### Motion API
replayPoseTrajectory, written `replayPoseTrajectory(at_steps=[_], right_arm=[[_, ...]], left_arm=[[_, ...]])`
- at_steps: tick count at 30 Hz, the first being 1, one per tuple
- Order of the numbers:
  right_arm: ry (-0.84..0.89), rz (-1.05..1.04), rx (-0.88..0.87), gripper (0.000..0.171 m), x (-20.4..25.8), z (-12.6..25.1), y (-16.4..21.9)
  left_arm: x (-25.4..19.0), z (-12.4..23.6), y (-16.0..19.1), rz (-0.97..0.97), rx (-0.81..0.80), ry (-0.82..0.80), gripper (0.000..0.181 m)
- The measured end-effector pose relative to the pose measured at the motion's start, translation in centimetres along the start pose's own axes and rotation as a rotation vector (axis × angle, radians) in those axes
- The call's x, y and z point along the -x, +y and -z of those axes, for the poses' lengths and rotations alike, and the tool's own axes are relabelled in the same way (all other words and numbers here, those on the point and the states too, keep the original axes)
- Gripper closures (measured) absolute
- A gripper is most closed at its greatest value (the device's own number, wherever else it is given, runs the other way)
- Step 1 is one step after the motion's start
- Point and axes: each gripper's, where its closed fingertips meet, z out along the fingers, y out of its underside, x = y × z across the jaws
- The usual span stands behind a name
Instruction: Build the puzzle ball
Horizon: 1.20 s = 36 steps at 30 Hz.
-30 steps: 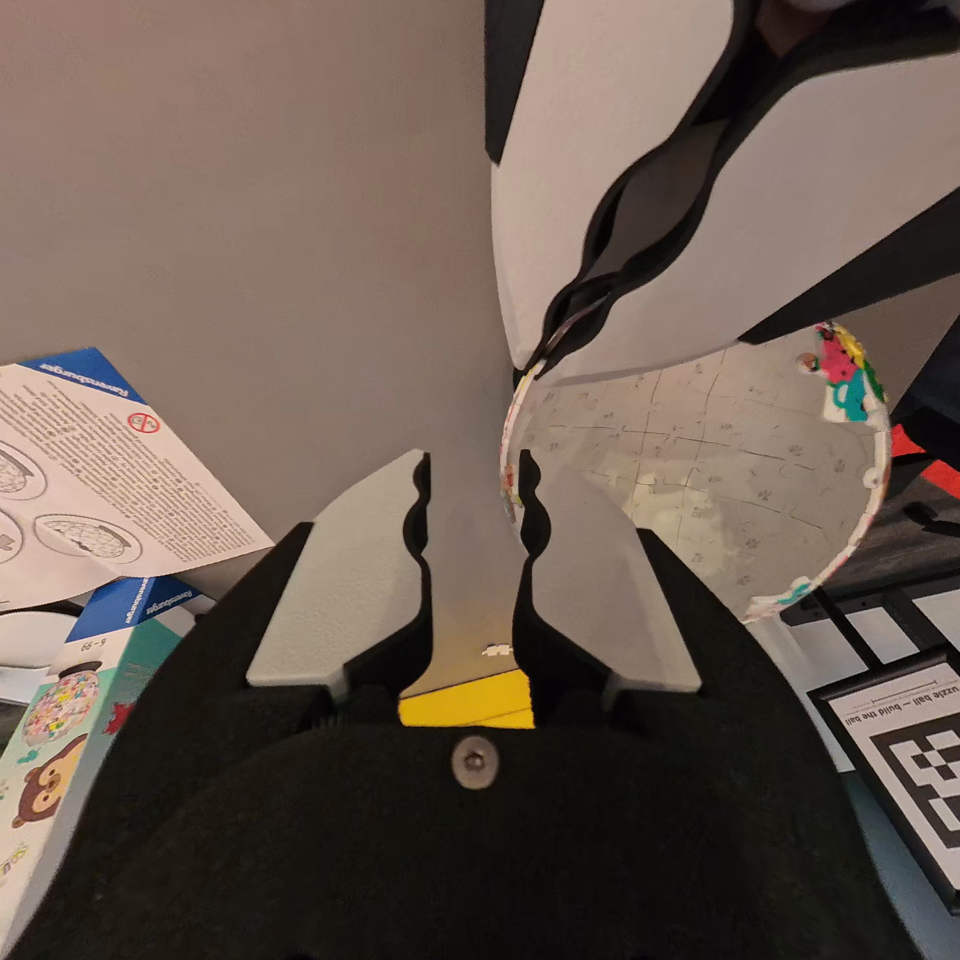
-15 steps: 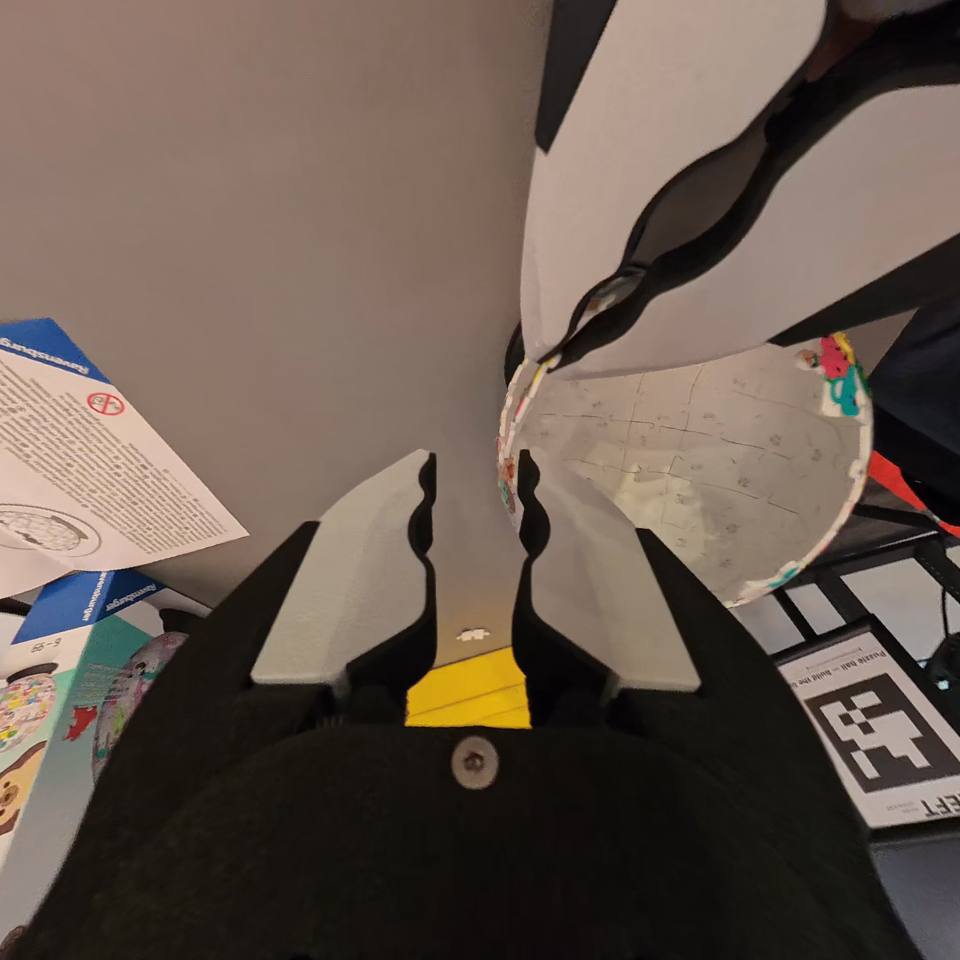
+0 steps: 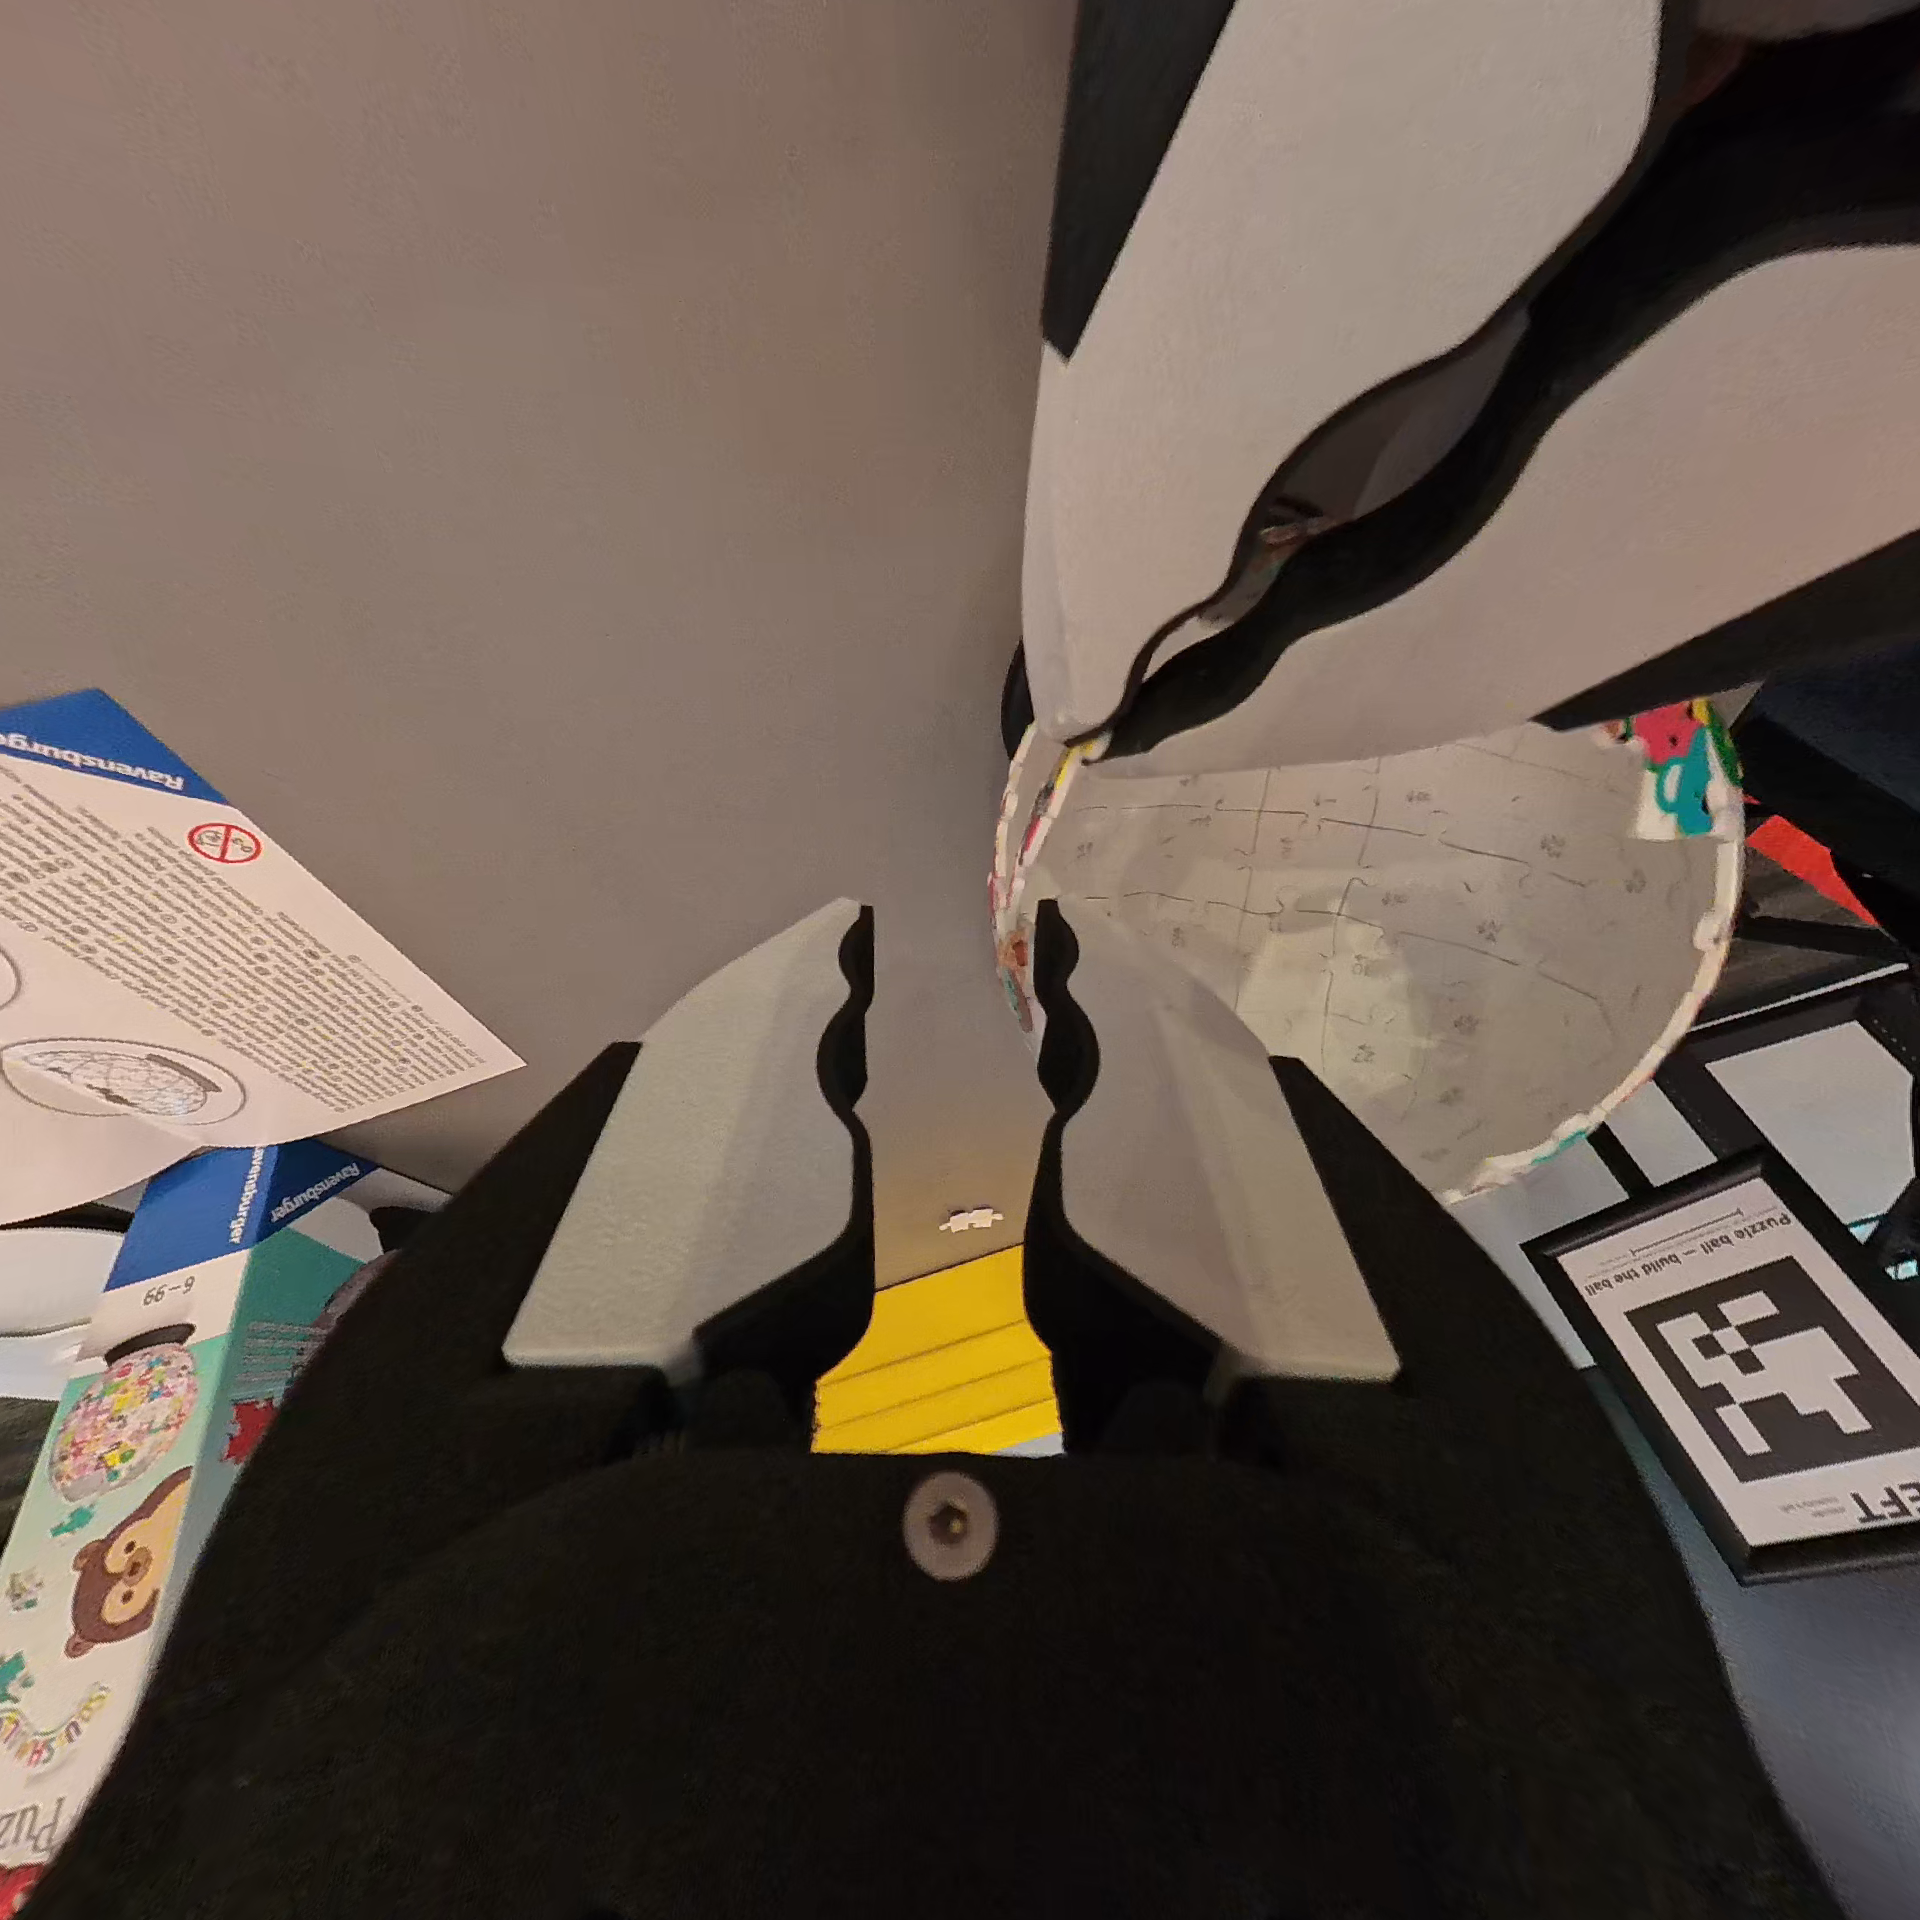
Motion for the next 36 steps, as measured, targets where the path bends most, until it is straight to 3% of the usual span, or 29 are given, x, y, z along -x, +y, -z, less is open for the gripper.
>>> replayPoseTrajectory(at_steps=[1, 13, 23, 36], right_arm=[[0.0, 0.0, 0.001, 0.169, 0.0, 0.0, 0.0], [0.006, 0.003, -0.011, 0.169, 0.0, 0.0, -0.1], [-0.006, -0.009, -0.016, 0.169, 0.0, 0.0, -0.2], [-0.004, -0.009, -0.017, 0.169, 0.0, 0.1, -0.2]], left_arm=[[0.0, 0.0, 0.0, -0.001, -0.001, -0.002, 0.152], [-0.4, -0.5, 0.4, 0.0, 0.014, 0.021, 0.155], [-1.1, -0.7, 0.3, 0.005, -0.009, 0.085, 0.174], [-1.1, -0.7, 0.3, 0.023, -0.007, 0.09, 0.174]])
